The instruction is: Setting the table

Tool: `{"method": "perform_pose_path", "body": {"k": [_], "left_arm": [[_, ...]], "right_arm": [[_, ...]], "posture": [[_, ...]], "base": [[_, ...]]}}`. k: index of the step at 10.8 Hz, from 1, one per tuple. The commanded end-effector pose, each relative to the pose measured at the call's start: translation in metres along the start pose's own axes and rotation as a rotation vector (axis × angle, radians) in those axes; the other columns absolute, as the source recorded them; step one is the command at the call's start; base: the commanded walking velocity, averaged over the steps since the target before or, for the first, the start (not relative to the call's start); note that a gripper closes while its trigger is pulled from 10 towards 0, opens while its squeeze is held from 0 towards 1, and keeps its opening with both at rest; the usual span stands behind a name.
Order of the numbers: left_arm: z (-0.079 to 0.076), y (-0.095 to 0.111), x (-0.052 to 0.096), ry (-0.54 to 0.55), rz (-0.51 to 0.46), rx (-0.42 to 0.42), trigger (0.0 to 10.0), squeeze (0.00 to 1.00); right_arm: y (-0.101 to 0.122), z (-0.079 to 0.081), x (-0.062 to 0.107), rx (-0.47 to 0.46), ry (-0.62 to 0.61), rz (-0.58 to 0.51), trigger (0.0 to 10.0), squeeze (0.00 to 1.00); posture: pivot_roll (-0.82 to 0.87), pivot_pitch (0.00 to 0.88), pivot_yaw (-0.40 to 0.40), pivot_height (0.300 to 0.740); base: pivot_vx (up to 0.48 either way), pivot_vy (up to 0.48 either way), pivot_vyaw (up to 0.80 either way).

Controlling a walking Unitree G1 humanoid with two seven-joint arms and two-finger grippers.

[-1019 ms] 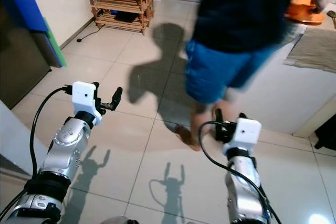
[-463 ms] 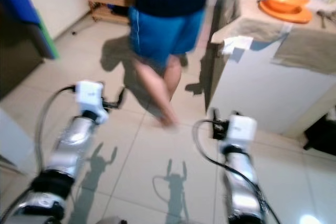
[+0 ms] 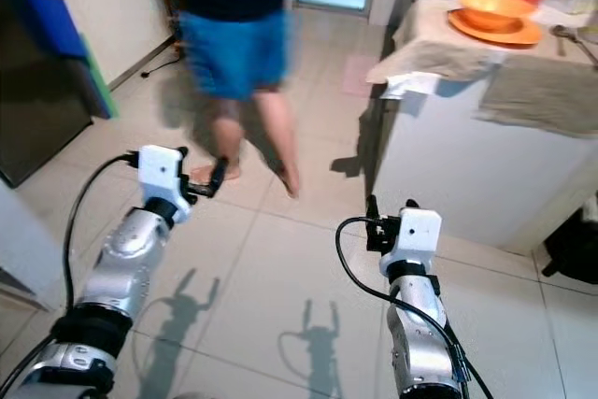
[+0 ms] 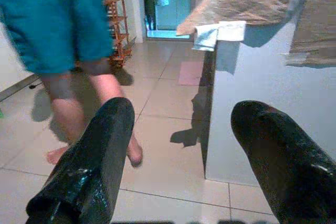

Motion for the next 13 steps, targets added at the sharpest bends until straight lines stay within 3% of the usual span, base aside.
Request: {"method": "perform_pose_path", "body": {"k": [1, 7, 8, 9, 11, 13], "left_arm": [[-0.010, 0.003, -0.004, -0.033, -0.006, 0.006, 10.0, 0.00], [-0.010, -0.001, -0.008, -0.034, 0.023, -0.010, 10.0, 0.00], [0.000, 0.007, -0.007, 0.052, -0.029, -0.064, 10.0, 0.00], [-0.003, 0.006, -0.009, 0.026, -0.006, -0.026, 10.0, 0.00], [-0.016, 0.035, -0.016, -0.024, -0.100, 0.017, 10.0, 0.00], [-0.015, 0.034, -0.017, -0.008, -0.100, 0.020, 10.0, 0.00]], "right_arm": [[0.002, -0.006, -0.001, 0.009, -0.016, 0.001, 10.0, 0.00], [0.003, -0.005, 0.001, 0.029, -0.021, -0.012, 10.0, 0.00], [0.003, -0.004, 0.000, 0.032, -0.017, -0.010, 10.0, 0.00], [0.006, -0.003, -0.001, 0.043, -0.016, -0.024, 10.0, 0.00], [0.033, -0.017, -0.004, 0.097, -0.072, -0.132, 10.0, 0.00], [0.034, -0.019, -0.007, 0.100, -0.075, -0.133, 10.0, 0.00]], "posture": [[0.01, 0.000, 0.013, 0.740], [0.00, 0.000, 0.020, 0.740], [0.00, 0.000, 0.024, 0.740], [0.00, 0.000, 0.023, 0.740], [0.00, 0.000, 0.025, 0.740], [0.00, 0.000, 0.024, 0.740]], "base": [[0.000, -0.472, -0.57], [0.000, -0.467, -0.09], [0.000, 0.000, 0.00], [0.000, 0.000, 0.00], [0.456, 0.000, 0.00], [0.454, 0.000, 0.00]]}}
Point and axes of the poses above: a point about 5 cm out from each wrist's last joint towards the gripper, its own x axis pointing back from the gripper into the wrist, its own y axis along the axis of the wrist's last joint, z = x × y, the point moved 5 cm from there along -x, pointing out of the wrist towards the gripper, and after that the axes turned 4 degrees about x, right-handed, at the moved point
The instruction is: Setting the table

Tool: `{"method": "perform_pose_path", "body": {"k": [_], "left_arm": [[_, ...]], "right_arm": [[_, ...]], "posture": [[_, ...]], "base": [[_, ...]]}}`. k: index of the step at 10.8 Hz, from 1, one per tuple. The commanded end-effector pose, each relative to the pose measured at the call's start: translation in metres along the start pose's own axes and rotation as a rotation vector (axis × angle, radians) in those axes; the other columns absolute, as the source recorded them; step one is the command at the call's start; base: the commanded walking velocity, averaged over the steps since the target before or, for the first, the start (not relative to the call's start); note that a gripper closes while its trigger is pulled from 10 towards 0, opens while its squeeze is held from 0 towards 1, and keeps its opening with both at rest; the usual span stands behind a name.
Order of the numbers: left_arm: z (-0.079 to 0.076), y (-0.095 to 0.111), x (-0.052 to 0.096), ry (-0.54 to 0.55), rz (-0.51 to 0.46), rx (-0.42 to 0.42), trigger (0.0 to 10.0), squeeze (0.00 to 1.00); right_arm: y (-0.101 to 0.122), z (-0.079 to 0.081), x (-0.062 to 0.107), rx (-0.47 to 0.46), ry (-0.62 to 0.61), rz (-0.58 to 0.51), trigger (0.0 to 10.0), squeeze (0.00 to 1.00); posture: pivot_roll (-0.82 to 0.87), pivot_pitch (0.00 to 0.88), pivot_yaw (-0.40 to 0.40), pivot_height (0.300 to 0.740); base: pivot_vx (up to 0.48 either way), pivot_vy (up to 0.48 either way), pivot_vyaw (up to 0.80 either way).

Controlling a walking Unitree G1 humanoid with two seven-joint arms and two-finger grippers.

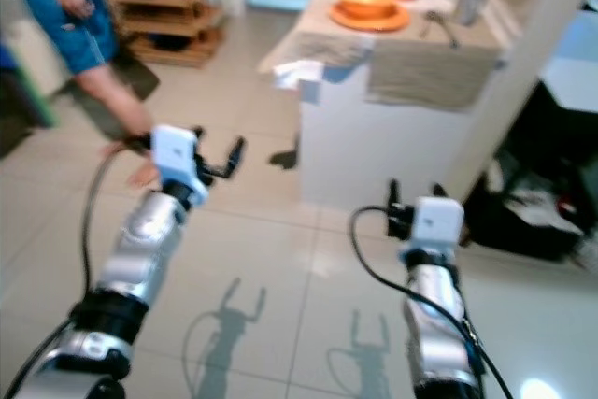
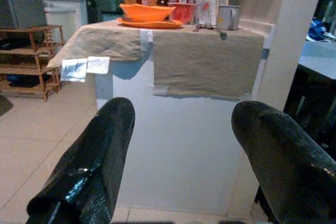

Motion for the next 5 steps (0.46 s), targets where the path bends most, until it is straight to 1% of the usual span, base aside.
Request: {"method": "perform_pose_path", "body": {"k": [1, 2, 5], "left_arm": [[-0.0015, 0.0001, -0.0004, -0.002, 0.002, -0.001, 10.0, 0.00], [-0.0029, -0.0032, 0.0017, -0.007, 0.016, -0.003, 10.0, 0.00], [-0.0075, -0.0056, 0.0018, -0.014, 0.023, -0.007, 10.0, 0.00]], "right_arm": [[0.0023, -0.0020, -0.0022, 0.004, -0.008, -0.010, 10.0, 0.00], [0.0011, 0.0007, -0.0023, 0.003, 0.001, -0.005, 10.0, 0.00], [-0.0018, 0.0022, -0.0031, 0.004, 0.010, 0.004, 10.0, 0.00]], "posture": [[0.00, 0.000, 0.024, 0.740], [0.00, 0.000, 0.023, 0.740], [0.00, 0.000, 0.021, 0.740]], "base": [[0.454, 0.000, 0.00], [0.454, 0.000, 0.00], [0.454, 0.000, 0.00]]}}
Point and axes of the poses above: a point about 5 cm out from each wrist's last joint towards the gripper, its own x axis pointing back from the gripper into the wrist, its own y axis along the axis of the wrist's last joint, z = x × y, the point moved 5 cm from there along -x, pointing out of the wrist towards the gripper, and after that the axes turned 4 degrees about x, right-handed, at the moved point
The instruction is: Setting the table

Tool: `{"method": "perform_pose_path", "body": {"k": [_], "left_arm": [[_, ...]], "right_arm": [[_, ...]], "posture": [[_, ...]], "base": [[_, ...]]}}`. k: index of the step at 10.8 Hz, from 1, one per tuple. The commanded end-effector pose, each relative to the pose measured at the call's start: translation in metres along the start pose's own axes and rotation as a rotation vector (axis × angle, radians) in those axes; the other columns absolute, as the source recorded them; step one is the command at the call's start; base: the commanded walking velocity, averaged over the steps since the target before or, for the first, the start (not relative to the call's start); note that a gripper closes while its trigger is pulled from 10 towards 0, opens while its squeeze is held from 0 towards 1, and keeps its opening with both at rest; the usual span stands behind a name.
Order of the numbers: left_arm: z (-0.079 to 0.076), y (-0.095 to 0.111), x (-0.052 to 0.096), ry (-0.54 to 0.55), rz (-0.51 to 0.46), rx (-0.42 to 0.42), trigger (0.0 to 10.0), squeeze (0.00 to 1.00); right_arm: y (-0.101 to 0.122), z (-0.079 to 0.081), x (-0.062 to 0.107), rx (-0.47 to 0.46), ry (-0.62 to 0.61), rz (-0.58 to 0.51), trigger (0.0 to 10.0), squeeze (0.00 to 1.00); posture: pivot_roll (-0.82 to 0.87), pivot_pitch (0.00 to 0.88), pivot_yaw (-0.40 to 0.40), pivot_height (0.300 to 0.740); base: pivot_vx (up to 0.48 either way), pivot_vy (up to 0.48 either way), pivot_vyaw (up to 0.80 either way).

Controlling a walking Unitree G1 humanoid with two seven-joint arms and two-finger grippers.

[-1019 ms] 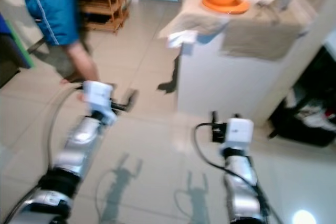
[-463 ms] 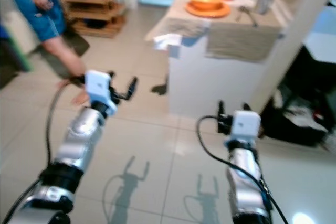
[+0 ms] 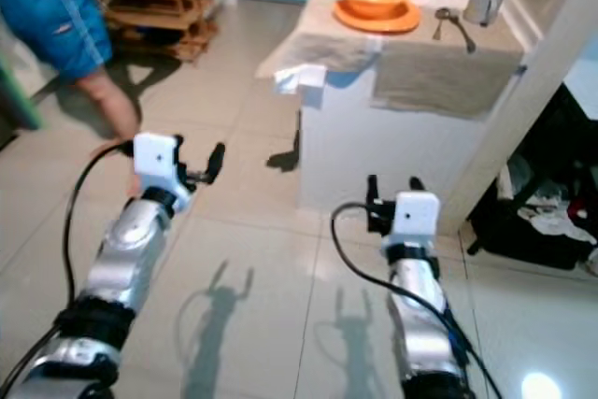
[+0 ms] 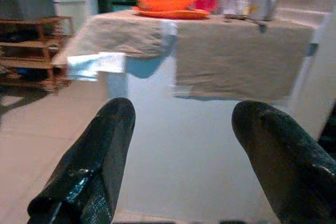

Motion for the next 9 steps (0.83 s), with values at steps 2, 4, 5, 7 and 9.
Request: {"method": "perform_pose_path", "body": {"k": [2, 4, 5, 7, 9], "left_arm": [[-0.0133, 0.0022, -0.0036, -0.042, -0.001, -0.009, 10.0, 0.00], [-0.0148, 0.0014, -0.0034, -0.046, 0.002, -0.008, 10.0, 0.00], [-0.0158, 0.0012, -0.0033, -0.048, 0.003, -0.010, 10.0, 0.00], [-0.0198, 0.0004, -0.0038, -0.071, 0.014, -0.012, 10.0, 0.00], [-0.0203, -0.0007, -0.0038, -0.075, 0.020, -0.015, 10.0, 0.00]], "right_arm": [[-0.0031, -0.0085, 0.0003, 0.008, -0.023, 0.009, 10.0, 0.00], [-0.0041, -0.0064, 0.0000, 0.005, -0.017, 0.012, 10.0, 0.00], [-0.0046, -0.0062, 0.0002, 0.004, -0.018, 0.013, 10.0, 0.00], [-0.0053, -0.0058, 0.0006, 0.002, -0.019, 0.016, 10.0, 0.00], [-0.0066, -0.0051, 0.0011, 0.001, -0.018, 0.020, 10.0, 0.00]], "posture": [[0.00, 0.000, 0.021, 0.740], [0.00, 0.000, 0.023, 0.740], [0.00, 0.000, 0.024, 0.740], [0.00, 0.000, 0.024, 0.740], [0.00, 0.000, 0.025, 0.740]], "base": [[0.456, 0.000, 0.00], [0.454, 0.000, 0.00], [0.454, 0.000, 0.00], [0.454, 0.000, 0.00], [0.454, 0.000, 0.00]]}}
Point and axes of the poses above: a point about 5 cm out from each wrist's last joint towards the gripper, its own x axis pointing back from the gripper into the wrist, its own y axis along the axis of the wrist's last joint, z = x × y, the point moved 5 cm from there along -x, pointing out of the wrist towards the gripper, and after that the axes turned 4 degrees about x, right-handed, at the moved point
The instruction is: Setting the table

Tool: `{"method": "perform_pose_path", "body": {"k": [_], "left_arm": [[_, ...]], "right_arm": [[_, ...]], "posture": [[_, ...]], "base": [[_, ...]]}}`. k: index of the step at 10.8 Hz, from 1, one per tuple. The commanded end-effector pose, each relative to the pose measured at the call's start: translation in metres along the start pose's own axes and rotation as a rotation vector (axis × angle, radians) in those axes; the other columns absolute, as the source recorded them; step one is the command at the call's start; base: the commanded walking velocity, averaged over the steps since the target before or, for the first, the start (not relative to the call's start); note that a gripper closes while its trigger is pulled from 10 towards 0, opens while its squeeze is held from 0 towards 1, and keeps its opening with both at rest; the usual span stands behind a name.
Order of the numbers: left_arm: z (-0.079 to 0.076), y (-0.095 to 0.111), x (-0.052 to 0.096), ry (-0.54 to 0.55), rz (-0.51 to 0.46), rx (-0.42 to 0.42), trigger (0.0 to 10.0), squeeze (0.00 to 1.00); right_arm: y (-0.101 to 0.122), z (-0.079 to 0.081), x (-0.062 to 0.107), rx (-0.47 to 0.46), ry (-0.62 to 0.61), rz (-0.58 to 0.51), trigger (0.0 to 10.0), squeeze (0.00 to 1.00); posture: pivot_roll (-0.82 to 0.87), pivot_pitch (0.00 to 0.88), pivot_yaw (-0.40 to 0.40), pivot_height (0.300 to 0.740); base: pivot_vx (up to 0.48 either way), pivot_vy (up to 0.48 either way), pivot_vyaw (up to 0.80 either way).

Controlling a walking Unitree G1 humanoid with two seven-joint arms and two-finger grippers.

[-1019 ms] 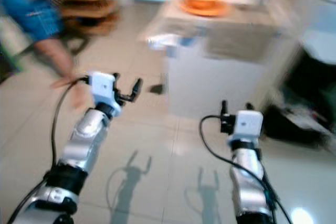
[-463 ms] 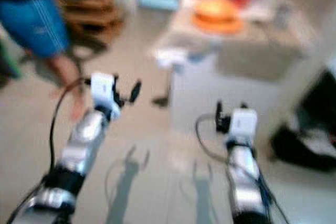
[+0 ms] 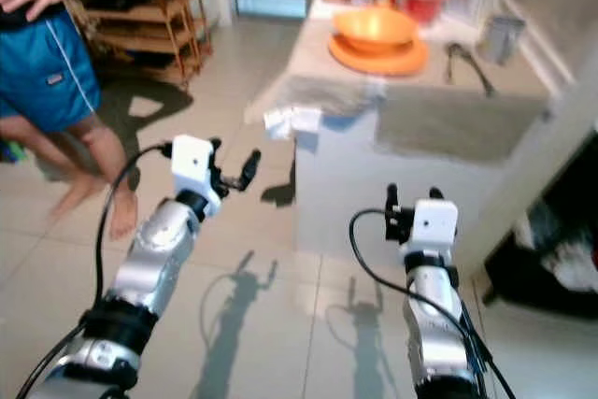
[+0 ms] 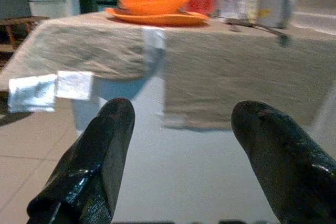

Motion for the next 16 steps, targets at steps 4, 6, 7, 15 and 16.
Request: {"method": "perform_pose_path", "body": {"k": [4, 6, 7, 15, 16], "left_arm": [[0.006, -0.001, 0.000, 0.014, 0.018, -0.017, 10.0, 0.00], [0.003, -0.001, -0.002, -0.007, 0.027, -0.057, 10.0, 0.00], [0.004, 0.000, -0.002, -0.003, 0.023, -0.042, 10.0, 0.00], [-0.001, 0.004, -0.005, -0.055, 0.006, -0.085, 10.0, 0.00], [-0.001, 0.004, -0.005, -0.057, 0.007, -0.084, 10.0, 0.00]], "right_arm": [[0.004, 0.010, -0.003, -0.008, 0.027, -0.011, 10.0, 0.00], [0.005, 0.011, -0.003, -0.007, 0.026, -0.012, 10.0, 0.00], [0.004, 0.011, -0.002, 0.002, 0.034, -0.009, 10.0, 0.00], [0.001, 0.014, 0.000, 0.010, 0.051, -0.005, 10.0, 0.00], [0.000, 0.014, 0.000, 0.011, 0.050, -0.002, 10.0, 0.00]], "posture": [[-0.01, 0.000, 0.032, 0.740], [-0.01, 0.000, 0.034, 0.740], [-0.01, 0.000, 0.037, 0.740], [-0.01, 0.000, 0.045, 0.740], [-0.01, 0.000, 0.046, 0.740]], "base": [[0.350, 0.000, 0.00], [0.000, -0.474, 0.00], [0.000, -0.454, 0.00], [0.264, -0.398, 0.00], [0.281, -0.386, 0.00]]}}
Point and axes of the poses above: a point about 5 cm out from each wrist's last joint towards the gripper, its own x axis pointing back from the gripper into the wrist, its own y axis along the axis of the wrist's last joint, z = x × y, the point moved 5 cm from there along -x, pointing out of the wrist towards the gripper, and after that the axes turned 4 degrees about x, right-handed, at the moved point
